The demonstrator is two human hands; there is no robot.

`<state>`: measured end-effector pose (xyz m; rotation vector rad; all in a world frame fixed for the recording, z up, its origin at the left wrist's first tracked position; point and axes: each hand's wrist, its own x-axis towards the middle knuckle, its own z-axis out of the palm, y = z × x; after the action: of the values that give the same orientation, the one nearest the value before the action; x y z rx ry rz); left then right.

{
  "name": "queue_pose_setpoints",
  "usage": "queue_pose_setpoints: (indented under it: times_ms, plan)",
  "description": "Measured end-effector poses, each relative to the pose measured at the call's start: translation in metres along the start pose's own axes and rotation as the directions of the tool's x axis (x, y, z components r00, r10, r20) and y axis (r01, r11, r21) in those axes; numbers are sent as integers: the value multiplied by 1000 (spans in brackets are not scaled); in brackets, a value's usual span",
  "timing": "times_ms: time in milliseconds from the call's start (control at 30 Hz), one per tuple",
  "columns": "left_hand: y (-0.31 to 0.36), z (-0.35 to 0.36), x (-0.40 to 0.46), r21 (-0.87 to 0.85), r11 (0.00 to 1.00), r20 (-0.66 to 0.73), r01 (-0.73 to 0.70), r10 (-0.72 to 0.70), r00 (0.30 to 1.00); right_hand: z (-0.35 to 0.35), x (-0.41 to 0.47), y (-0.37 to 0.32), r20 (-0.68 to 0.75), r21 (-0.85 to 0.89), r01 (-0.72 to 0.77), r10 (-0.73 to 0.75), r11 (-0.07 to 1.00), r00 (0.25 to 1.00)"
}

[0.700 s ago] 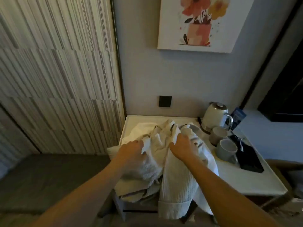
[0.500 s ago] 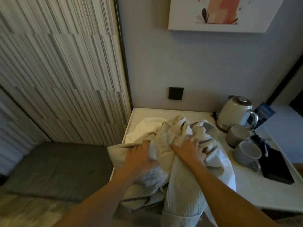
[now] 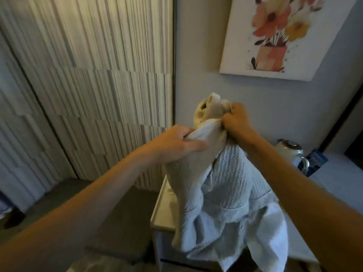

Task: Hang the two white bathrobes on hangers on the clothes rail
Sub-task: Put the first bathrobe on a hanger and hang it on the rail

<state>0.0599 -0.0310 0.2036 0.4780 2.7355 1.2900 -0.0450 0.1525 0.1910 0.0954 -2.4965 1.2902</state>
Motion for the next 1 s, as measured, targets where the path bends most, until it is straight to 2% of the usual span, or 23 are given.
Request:
queue_pose_setpoints:
  times_ms: [100, 167, 233, 267, 300, 333, 400, 433, 467, 500, 533, 600, 633, 667, 700, 767, 800, 833, 900, 933, 1000]
  plan:
    - [30, -28, -82, -145, 984, 26, -106, 111, 994, -7, -41, -95, 56, 306, 122, -146, 944, 988]
    - [35, -49, -137, -282, 955, 25, -92, 103, 994, -5, -81, -154, 129, 436, 148, -225, 888, 966]
    - [30, -72, -183, -317, 942, -113, -113, 81, 990, -5, -115, -204, 175, 535, 182, -320, 825, 931]
    - [25, -88, -212, -300, 941, -254, -156, 79, 964, -3, -137, -232, 186, 592, 202, -376, 780, 908]
    - [20, -101, -235, -261, 943, -411, -206, 84, 908, -5, -153, -254, 204, 649, 195, -416, 735, 886]
    - [17, -114, -258, -229, 940, -564, -252, 83, 821, -5, -167, -274, 207, 686, 210, -464, 696, 861]
    - [14, -135, -303, -91, 950, -822, -299, 98, 561, -2, -188, -314, 199, 724, 248, -539, 644, 818]
    - [11, -145, -328, 24, 962, -899, -273, 140, 416, 3, -199, -335, 195, 734, 262, -565, 626, 802]
    - [10, -153, -346, 120, 968, -931, -218, 186, 315, 8, -206, -349, 196, 728, 282, -584, 625, 788]
    - [10, -162, -358, 157, 971, -936, -180, 204, 286, 13, -212, -359, 191, 699, 317, -595, 641, 781]
    - [10, -171, -366, 110, 974, -925, -200, 174, 339, 19, -222, -367, 199, 652, 362, -611, 667, 766]
    - [17, -192, -373, -219, 913, -836, -344, 6, 549, 36, -250, -374, 203, 535, 505, -684, 677, 701]
    - [19, -202, -374, -387, 843, -777, -374, -80, 624, 42, -260, -378, 149, 483, 581, -716, 655, 682]
    - [19, -212, -377, -467, 797, -747, -382, -124, 654, 45, -269, -377, 106, 469, 661, -780, 586, 616]
    - [17, -220, -380, -463, 812, -745, -354, -141, 652, 45, -282, -379, 99, 438, 700, -805, 563, 586]
    - [8, -230, -386, -396, 875, -748, -278, -132, 650, 47, -287, -386, 201, 380, 610, -705, 696, 680]
    - [4, -233, -390, -376, 893, -750, -249, -136, 647, 50, -284, -383, 260, 378, 561, -665, 737, 700]
    - [3, -236, -393, -367, 904, -768, -221, -161, 620, 53, -283, -380, 334, 377, 500, -618, 780, 712]
    - [14, -246, -399, -353, 907, -839, -227, -200, 505, 72, -284, -373, 415, 382, 401, -542, 833, 731]
    - [24, -253, -398, -325, 920, -861, -218, -192, 471, 84, -288, -370, 447, 412, 327, -502, 850, 740]
    - [46, -264, -389, -180, 974, -867, -138, -91, 491, 111, -292, -364, 505, 445, 144, -380, 884, 775]
